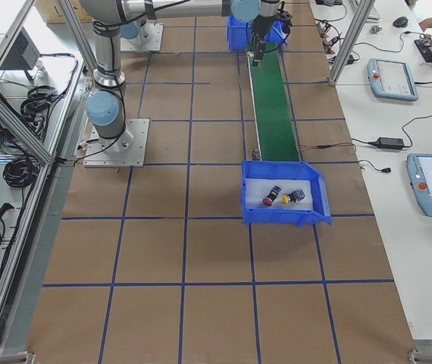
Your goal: Transport two buttons from left to right
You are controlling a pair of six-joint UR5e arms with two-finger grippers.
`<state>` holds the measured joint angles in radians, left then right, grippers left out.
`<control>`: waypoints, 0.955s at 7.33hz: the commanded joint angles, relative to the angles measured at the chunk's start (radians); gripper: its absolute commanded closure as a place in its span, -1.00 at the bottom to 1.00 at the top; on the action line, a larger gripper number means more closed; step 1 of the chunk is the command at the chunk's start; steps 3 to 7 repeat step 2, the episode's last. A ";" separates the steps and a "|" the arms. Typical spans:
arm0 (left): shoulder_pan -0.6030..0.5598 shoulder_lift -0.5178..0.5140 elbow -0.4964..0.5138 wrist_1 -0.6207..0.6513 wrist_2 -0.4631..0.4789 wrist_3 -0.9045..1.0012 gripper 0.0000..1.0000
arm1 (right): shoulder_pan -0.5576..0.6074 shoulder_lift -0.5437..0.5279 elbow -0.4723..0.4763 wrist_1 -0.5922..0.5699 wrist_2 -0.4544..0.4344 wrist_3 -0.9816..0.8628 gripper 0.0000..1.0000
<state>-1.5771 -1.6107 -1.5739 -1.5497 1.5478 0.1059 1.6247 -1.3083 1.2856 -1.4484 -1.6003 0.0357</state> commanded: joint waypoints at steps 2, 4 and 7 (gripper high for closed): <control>0.000 -0.002 0.000 0.002 0.000 0.000 -1.00 | 0.000 0.000 0.004 0.000 -0.001 0.000 -1.00; 0.000 -0.002 0.000 0.002 0.000 0.000 -1.00 | 0.000 0.000 0.004 0.000 -0.001 0.000 -1.00; 0.000 -0.002 0.000 0.002 0.000 0.000 -1.00 | 0.000 0.000 0.004 0.000 -0.001 0.000 -1.00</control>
